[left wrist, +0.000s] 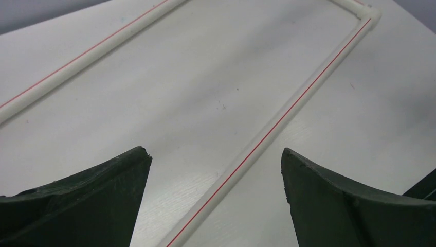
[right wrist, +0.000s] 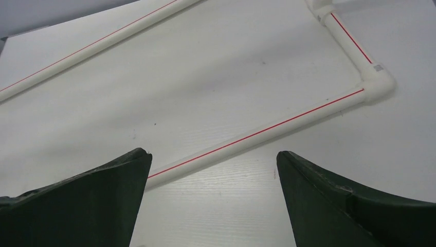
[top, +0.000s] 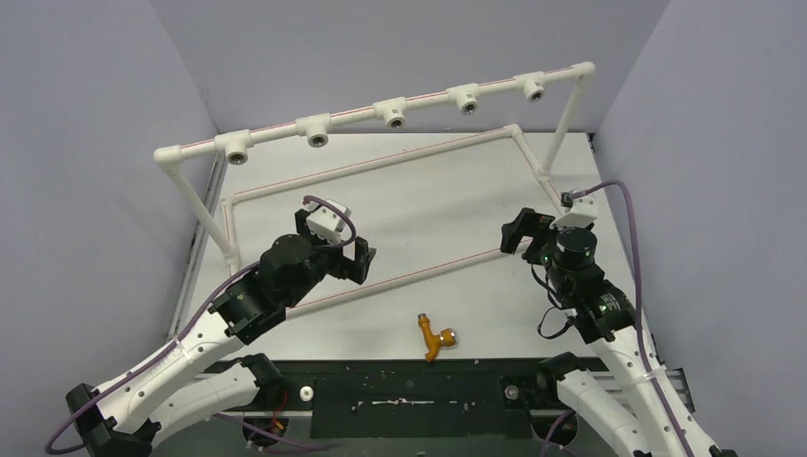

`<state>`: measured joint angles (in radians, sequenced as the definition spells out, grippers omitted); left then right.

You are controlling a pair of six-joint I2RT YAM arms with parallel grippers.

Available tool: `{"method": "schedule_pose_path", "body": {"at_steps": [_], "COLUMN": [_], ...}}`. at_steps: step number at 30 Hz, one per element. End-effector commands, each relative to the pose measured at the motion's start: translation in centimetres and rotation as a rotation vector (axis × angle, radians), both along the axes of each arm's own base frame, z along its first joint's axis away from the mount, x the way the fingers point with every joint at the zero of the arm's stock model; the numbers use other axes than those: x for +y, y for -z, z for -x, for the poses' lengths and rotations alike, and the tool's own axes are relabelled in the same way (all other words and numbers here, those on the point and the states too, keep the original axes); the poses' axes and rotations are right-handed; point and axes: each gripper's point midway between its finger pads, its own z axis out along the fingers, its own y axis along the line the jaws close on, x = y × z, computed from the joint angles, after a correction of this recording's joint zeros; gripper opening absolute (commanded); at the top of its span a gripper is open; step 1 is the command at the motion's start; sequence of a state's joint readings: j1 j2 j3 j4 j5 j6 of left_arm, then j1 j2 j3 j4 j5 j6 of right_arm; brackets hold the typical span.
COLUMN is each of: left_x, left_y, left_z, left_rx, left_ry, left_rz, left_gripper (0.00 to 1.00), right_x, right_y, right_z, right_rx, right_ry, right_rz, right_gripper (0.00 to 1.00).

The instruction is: Install the water faucets

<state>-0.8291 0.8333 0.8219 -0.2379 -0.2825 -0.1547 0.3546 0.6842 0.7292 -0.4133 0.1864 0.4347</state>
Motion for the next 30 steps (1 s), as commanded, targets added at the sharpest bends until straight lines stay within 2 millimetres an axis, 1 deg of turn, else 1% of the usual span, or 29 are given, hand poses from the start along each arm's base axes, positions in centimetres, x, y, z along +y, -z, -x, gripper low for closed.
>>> {"method": "schedule_pose_path", "body": {"at_steps": [1, 3, 5, 7, 11, 15, 18, 25, 27, 30], "left_x": [0.2, -0.1, -0.7, -1.2, -1.2, -0.7, -0.6, -0.7, -0.8, -0.7], "left_y": [-0.4, -0.6, -0.8, -0.9, -1.2, -1.4, -1.6, -0.9, -0.7, -0.6], "left_z": [1.2, 1.7, 2.2, 2.6, 2.9, 2.9, 3.1, 2.9, 2.8, 2.6], "left_rx": [0.003, 0.006, 0.009, 0.016, 0.026, 0.016, 0.015, 0.036, 0.040, 0.045], "left_ry": [0.035, 0.067, 0.111, 0.140, 0.155, 0.160, 0.176, 0.180, 0.179, 0.173], "left_rz": [0.049, 0.054, 0.072, 0.092, 0.110, 0.116, 0.140, 0.127, 0.120, 0.114], "left_gripper": [0.97, 0.97, 0.97, 0.97, 0.97, 0.97, 0.97, 0.97, 0.97, 0.97], "right_x": [2.2, 2.8, 4.5, 5.6, 6.8, 7.6, 8.9, 12.0, 12.9, 13.9], "right_y": [-2.1, -1.5, -0.6, 0.4, 2.1, 5.3, 7.1, 11.1, 12.1, 13.4], "right_z": [1.2, 1.2, 1.6, 2.0, 2.4, 3.0, 4.0, 6.9, 8.0, 9.1], "right_rx": [0.021, 0.040, 0.076, 0.111, 0.152, 0.282, 0.340, 0.478, 0.514, 0.559], "right_ry": [-0.110, -0.158, -0.261, -0.339, -0.393, -0.393, -0.412, -0.458, -0.488, -0.517], "right_rz": [-0.079, -0.062, -0.070, -0.068, -0.105, -0.097, -0.077, 0.030, 0.056, 0.075], "right_gripper": [1.00, 1.00, 1.00, 1.00, 1.00, 1.00, 1.00, 0.97, 0.97, 0.95]}}
